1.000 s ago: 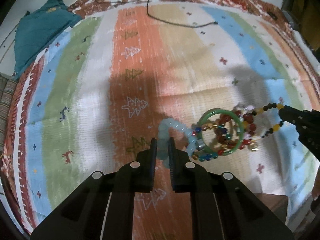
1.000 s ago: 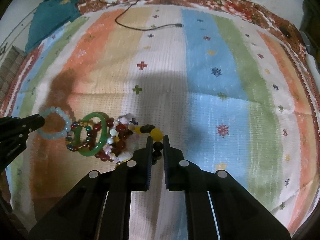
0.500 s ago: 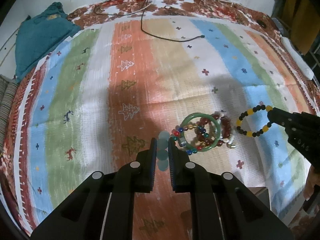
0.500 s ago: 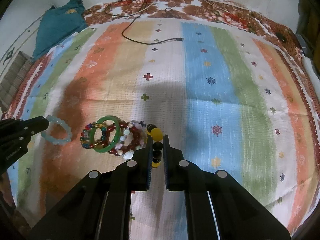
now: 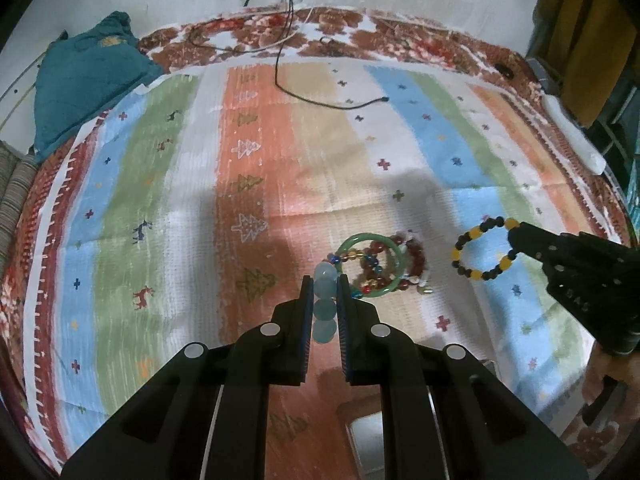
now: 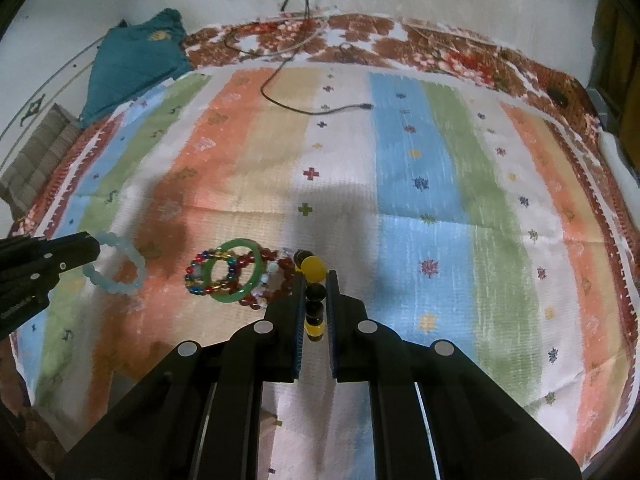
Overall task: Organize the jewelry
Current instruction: 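Lift both held bracelets and carry them over the silver tray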
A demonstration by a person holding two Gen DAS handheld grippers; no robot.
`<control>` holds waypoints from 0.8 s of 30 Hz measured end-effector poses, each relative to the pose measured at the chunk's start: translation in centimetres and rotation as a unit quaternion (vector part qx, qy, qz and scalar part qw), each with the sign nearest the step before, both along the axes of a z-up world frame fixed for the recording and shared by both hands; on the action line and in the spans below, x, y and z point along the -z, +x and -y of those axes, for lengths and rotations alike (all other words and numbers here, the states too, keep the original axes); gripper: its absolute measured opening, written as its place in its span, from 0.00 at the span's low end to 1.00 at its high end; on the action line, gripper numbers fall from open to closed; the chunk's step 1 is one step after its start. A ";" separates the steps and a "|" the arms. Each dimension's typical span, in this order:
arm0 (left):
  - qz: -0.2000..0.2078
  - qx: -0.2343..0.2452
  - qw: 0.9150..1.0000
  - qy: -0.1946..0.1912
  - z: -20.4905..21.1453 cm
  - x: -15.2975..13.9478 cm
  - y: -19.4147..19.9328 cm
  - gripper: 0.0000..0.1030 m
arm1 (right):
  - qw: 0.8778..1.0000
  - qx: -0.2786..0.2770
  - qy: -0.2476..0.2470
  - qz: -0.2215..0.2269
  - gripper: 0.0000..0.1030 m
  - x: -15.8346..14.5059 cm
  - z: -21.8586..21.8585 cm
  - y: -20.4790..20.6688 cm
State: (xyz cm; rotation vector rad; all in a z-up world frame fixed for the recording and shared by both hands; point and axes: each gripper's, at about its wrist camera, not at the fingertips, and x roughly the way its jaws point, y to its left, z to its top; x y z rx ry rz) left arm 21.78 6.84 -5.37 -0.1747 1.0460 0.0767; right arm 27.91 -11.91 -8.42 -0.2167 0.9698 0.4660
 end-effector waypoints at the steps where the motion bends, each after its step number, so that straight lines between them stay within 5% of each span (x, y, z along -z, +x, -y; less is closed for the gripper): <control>1: 0.004 0.001 1.000 -0.001 0.1 -0.2 -0.2 0.11 | 1.000 -0.003 0.003 0.003 0.10 -0.2 0.0 -0.3; 24: 0.069 0.025 0.997 -0.001 3.3 -3.7 -7.0 0.11 | 0.995 -0.041 0.036 0.079 0.10 -4.2 0.2 -8.8</control>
